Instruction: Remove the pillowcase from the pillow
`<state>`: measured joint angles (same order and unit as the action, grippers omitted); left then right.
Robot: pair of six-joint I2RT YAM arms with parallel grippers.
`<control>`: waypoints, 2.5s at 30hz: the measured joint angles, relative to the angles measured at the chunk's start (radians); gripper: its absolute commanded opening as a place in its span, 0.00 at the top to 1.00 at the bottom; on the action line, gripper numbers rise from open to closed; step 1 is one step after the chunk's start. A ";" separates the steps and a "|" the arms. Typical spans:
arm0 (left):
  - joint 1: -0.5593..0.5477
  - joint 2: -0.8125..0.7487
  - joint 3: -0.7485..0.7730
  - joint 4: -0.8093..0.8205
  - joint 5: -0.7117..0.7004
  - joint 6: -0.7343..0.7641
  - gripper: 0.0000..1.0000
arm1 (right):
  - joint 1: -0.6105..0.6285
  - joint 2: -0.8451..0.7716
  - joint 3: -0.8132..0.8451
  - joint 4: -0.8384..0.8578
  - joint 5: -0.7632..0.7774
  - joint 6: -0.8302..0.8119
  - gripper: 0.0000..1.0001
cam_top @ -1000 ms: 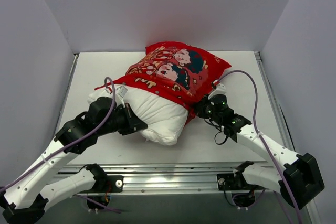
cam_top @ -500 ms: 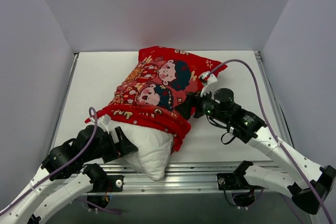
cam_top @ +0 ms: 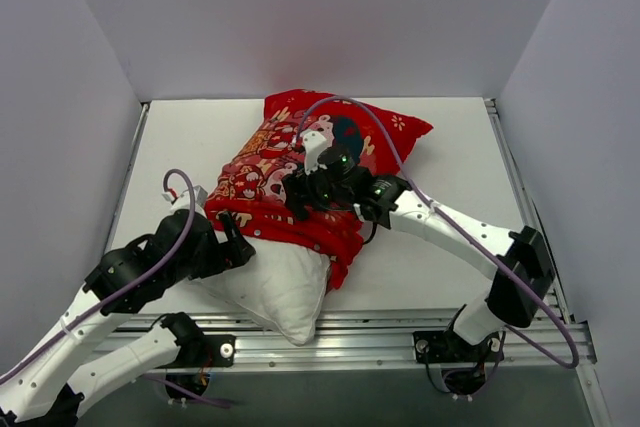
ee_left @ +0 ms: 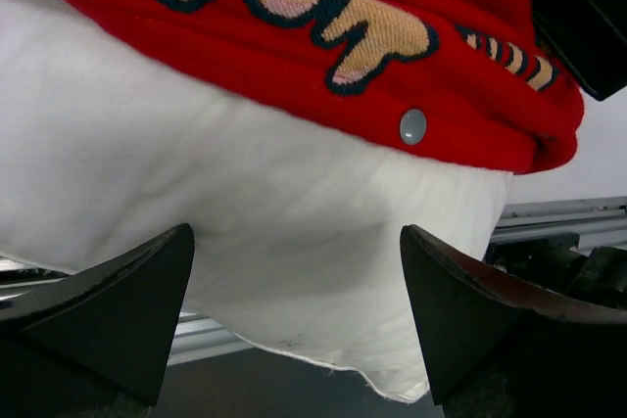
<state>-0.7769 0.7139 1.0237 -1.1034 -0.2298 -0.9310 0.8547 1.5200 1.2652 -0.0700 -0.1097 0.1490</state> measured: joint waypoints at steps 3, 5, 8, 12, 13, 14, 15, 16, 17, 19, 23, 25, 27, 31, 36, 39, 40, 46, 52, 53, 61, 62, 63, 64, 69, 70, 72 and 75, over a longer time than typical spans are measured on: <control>0.014 0.016 -0.010 0.019 -0.020 0.029 0.06 | 0.011 0.038 -0.001 0.014 0.056 -0.021 0.62; 0.036 0.035 -0.031 0.053 -0.020 0.056 0.05 | 0.006 0.040 -0.011 0.034 0.102 -0.017 0.83; 0.087 0.085 -0.083 0.127 0.011 0.100 0.00 | -0.009 0.026 -0.064 0.084 0.160 0.026 1.00; 0.189 0.163 -0.150 0.231 0.129 0.143 0.17 | -0.016 -0.038 -0.165 0.136 0.195 0.090 1.00; 0.212 0.177 -0.166 0.258 0.158 0.151 0.30 | -0.016 -0.060 -0.184 0.139 0.202 0.103 1.00; 0.228 0.188 -0.181 0.283 0.180 0.153 0.37 | -0.016 -0.084 -0.204 0.142 0.210 0.118 1.00; 0.238 0.198 -0.195 0.314 0.201 0.159 0.44 | -0.016 -0.112 -0.227 0.144 0.218 0.135 1.00; 0.243 0.206 -0.208 0.344 0.220 0.164 0.54 | -0.016 -0.142 -0.249 0.143 0.228 0.149 1.00; 0.247 0.214 -0.217 0.372 0.240 0.167 0.73 | -0.017 -0.179 -0.276 0.142 0.243 0.172 1.00; 0.249 0.234 -0.227 0.433 0.278 0.175 0.90 | -0.024 -0.243 -0.320 0.130 0.269 0.212 1.00; 0.249 0.311 -0.217 0.547 0.341 0.204 0.98 | -0.095 -0.358 -0.386 0.085 0.306 0.301 1.00; 0.249 0.353 -0.198 0.589 0.358 0.215 0.98 | -0.157 -0.414 -0.406 0.053 0.322 0.335 1.00; 0.249 0.377 -0.185 0.624 0.366 0.224 0.98 | -0.216 -0.462 -0.410 0.018 0.339 0.361 1.00; 0.251 0.353 -0.168 0.641 0.351 0.246 0.98 | -0.310 -0.532 -0.409 -0.049 0.368 0.407 1.00; 0.288 0.277 -0.125 0.555 0.312 0.299 0.98 | -0.440 -0.543 -0.400 -0.114 0.348 0.459 1.00; 0.308 0.227 -0.092 0.499 0.311 0.347 0.98 | -0.487 -0.532 -0.370 -0.143 0.262 0.435 0.89; 0.310 0.214 -0.084 0.480 0.311 0.363 0.98 | -0.485 -0.523 -0.351 -0.148 0.243 0.421 0.83; 0.345 0.194 -0.084 0.375 0.282 0.423 0.98 | -0.281 -0.430 -0.137 -0.151 0.259 0.273 0.45; 0.348 0.195 -0.089 0.372 0.272 0.438 0.98 | -0.040 -0.232 0.101 -0.113 0.299 0.095 0.32; 0.348 0.195 -0.089 0.373 0.272 0.438 0.98 | -0.010 -0.182 0.140 -0.107 0.305 0.065 0.32; 0.348 0.196 -0.097 0.379 0.271 0.436 0.98 | 0.051 0.212 0.333 -0.096 0.291 -0.082 0.32; 0.348 0.196 -0.097 0.379 0.269 0.436 0.98 | 0.048 0.255 0.352 -0.098 0.290 -0.092 0.43; 0.348 0.195 -0.097 0.378 0.265 0.436 0.98 | 0.042 0.300 0.364 -0.099 0.288 -0.102 0.55; 0.348 0.195 -0.097 0.377 0.258 0.435 0.98 | 0.034 0.329 0.369 -0.099 0.286 -0.100 0.69; 0.347 0.189 -0.090 0.371 0.206 0.415 0.98 | -0.067 0.370 0.355 -0.089 0.311 -0.013 1.00; 0.346 0.184 -0.085 0.367 0.200 0.409 0.98 | -0.097 0.362 0.346 -0.083 0.317 0.010 1.00; 0.344 0.174 -0.063 0.354 0.184 0.395 0.98 | -0.173 0.336 0.323 -0.084 0.315 0.061 1.00; 0.339 0.143 -0.027 0.350 0.170 0.372 0.98 | -0.335 0.264 0.268 -0.095 0.257 0.162 1.00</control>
<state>-0.4377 0.8574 0.9962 -0.7532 -0.0597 -0.5594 0.5198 1.7836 1.5330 -0.1650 0.1478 0.3111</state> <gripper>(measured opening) 0.054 0.029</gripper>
